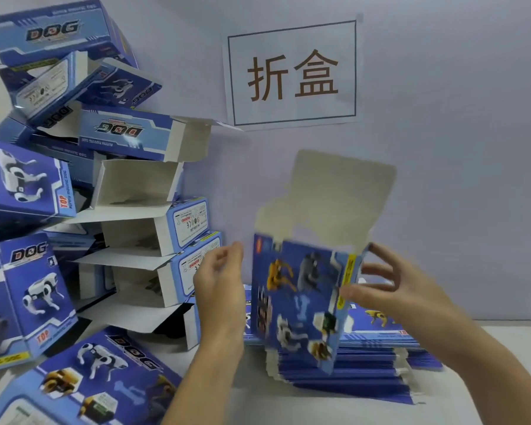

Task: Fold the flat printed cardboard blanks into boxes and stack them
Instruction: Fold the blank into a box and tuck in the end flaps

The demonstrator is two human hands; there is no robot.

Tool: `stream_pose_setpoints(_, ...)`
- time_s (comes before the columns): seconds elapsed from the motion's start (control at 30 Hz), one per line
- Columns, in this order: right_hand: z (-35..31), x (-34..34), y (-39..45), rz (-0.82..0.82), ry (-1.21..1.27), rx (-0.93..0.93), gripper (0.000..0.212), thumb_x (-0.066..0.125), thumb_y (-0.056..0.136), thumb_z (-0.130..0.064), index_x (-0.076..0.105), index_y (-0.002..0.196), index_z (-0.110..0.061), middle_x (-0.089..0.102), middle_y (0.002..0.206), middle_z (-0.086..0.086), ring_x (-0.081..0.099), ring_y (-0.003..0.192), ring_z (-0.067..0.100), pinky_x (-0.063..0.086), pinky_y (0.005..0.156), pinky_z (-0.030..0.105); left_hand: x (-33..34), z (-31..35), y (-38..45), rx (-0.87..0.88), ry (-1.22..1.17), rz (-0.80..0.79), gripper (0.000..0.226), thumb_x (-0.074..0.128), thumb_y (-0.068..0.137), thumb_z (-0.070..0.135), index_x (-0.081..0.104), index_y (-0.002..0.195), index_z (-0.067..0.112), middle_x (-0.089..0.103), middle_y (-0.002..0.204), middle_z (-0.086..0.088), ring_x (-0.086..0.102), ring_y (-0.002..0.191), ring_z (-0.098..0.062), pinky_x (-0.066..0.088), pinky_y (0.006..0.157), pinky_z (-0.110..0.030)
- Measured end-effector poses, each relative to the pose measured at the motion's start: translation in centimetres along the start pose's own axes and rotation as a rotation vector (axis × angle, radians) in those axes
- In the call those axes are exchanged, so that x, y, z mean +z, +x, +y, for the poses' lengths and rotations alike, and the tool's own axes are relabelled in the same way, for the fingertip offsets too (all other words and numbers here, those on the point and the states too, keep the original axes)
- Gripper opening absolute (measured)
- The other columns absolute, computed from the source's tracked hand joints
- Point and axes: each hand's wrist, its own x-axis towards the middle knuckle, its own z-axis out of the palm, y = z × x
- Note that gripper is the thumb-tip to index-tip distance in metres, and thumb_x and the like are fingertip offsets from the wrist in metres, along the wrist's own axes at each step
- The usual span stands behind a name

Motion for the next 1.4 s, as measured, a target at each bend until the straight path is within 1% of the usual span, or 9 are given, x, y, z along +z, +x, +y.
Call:
stream_pose_setpoints(0.13,0.5,-0.1,-0.4,-0.232,-0.167,0.14,0.081,0.084,0.054,-0.047,0.047,0.127,-0.054,0.06,0.124,-0.015,0.067,0.105,0.007,0.053,0.089,0.031,-0.5,1.4,0.0,-0.054,-0.002,-0.232,0.034,0.058,0.094,0.047,0.071,0.069,0.029,0.073,0.074,0.0,0.07,0.065,-0.016,0.053,0.056,-0.028)
stream_pose_setpoints(0.27,0.8,0.0,-0.4,-0.334,-0.242,0.196,0.066,0.078,0.08,-0.027,0.043,0.13,-0.053,0.058,0.126,-0.016,0.068,0.104,0.007,0.057,0.089,0.03,-1.3,1.8,0.4,-0.16,0.312,-0.376,0.045,0.059,0.085,0.065,0.068,0.076,0.022,0.069,0.078,-0.002,0.066,0.076,-0.02,0.05,0.07,-0.036)
stream_pose_setpoints(0.47,1.3,-0.1,-0.3,-0.334,-0.191,0.244,0.072,0.072,0.088,-0.011,0.039,0.145,-0.041,0.052,0.143,-0.009,0.065,0.116,0.016,0.05,0.103,0.044,-1.0,1.7,0.0,-0.087,0.61,-0.328,0.032,0.059,0.096,0.028,0.065,0.085,-0.002,0.052,0.067,-0.01,0.051,0.065,-0.022,0.041,0.06,-0.032)
stream_pose_setpoints(0.63,0.9,-0.6,-0.2,-0.336,0.066,0.285,0.092,0.083,0.062,-0.055,0.048,0.142,-0.028,0.061,0.137,0.0,0.061,0.122,0.025,0.052,0.099,0.051,-1.3,2.4,0.1,-0.016,0.718,-0.262,0.023,0.053,0.093,0.015,0.059,0.076,0.002,0.056,0.074,-0.028,0.056,0.067,-0.027,0.045,0.056,-0.033)
stream_pose_setpoints(0.77,-0.1,0.5,-0.4,-0.179,-0.075,0.355,0.088,0.049,0.068,-0.083,0.055,0.132,-0.023,0.062,0.131,-0.004,0.063,0.115,0.023,0.055,0.095,0.044,-1.2,2.3,-0.5,0.029,0.859,-0.277,0.03,0.054,0.089,0.012,0.047,0.059,0.011,0.044,0.061,-0.01,0.044,0.058,-0.026,0.042,0.054,-0.032)
stream_pose_setpoints(0.9,-0.3,2.1,0.4,0.043,-0.366,0.284,0.06,0.044,0.099,-0.052,0.067,0.099,0.003,0.068,0.088,0.016,0.065,0.079,0.028,0.058,0.077,0.043,-0.3,1.4,-1.4,0.095,0.988,-0.263,0.038,0.058,0.09,0.018,0.049,0.053,0.012,0.044,0.051,-0.003,0.041,0.049,-0.016,0.033,0.048,-0.024)
stream_pose_setpoints(0.97,-0.3,2.7,0.3,0.132,-0.533,0.181,0.042,0.051,0.094,-0.027,0.052,0.064,0.002,0.044,0.056,0.01,0.038,0.052,0.021,0.04,0.048,0.032,0.2,1.1,-1.7,0.122,1.0,-0.246,0.035,0.057,0.091,0.025,0.055,0.059,0.009,0.051,0.055,-0.002,0.045,0.053,-0.016,0.034,0.048,-0.025)
stream_pose_setpoints(1.23,-0.8,2.6,0.0,0.27,-0.569,0.231,0.029,0.055,0.085,-0.02,0.069,0.077,0.004,0.058,0.062,0.013,0.06,0.059,0.03,0.058,0.069,0.046,-0.5,1.1,-0.7,-0.188,0.824,-0.368,0.06,0.054,0.092,0.031,0.034,0.037,0.018,0.033,0.035,0.007,0.036,0.047,-0.02,0.031,0.049,-0.023)
stream_pose_setpoints(1.4,0.1,1.4,0.4,0.24,-0.387,0.297,0.02,0.061,0.086,-0.013,0.074,0.076,0.0,0.073,0.07,0.012,0.071,0.059,0.018,0.062,0.059,0.032,-1.2,1.0,-0.1,-0.251,0.756,-0.471,0.036,0.047,0.099,0.024,0.054,0.067,0.01,0.05,0.043,0.003,0.044,0.043,-0.014,0.038,0.043,-0.02)
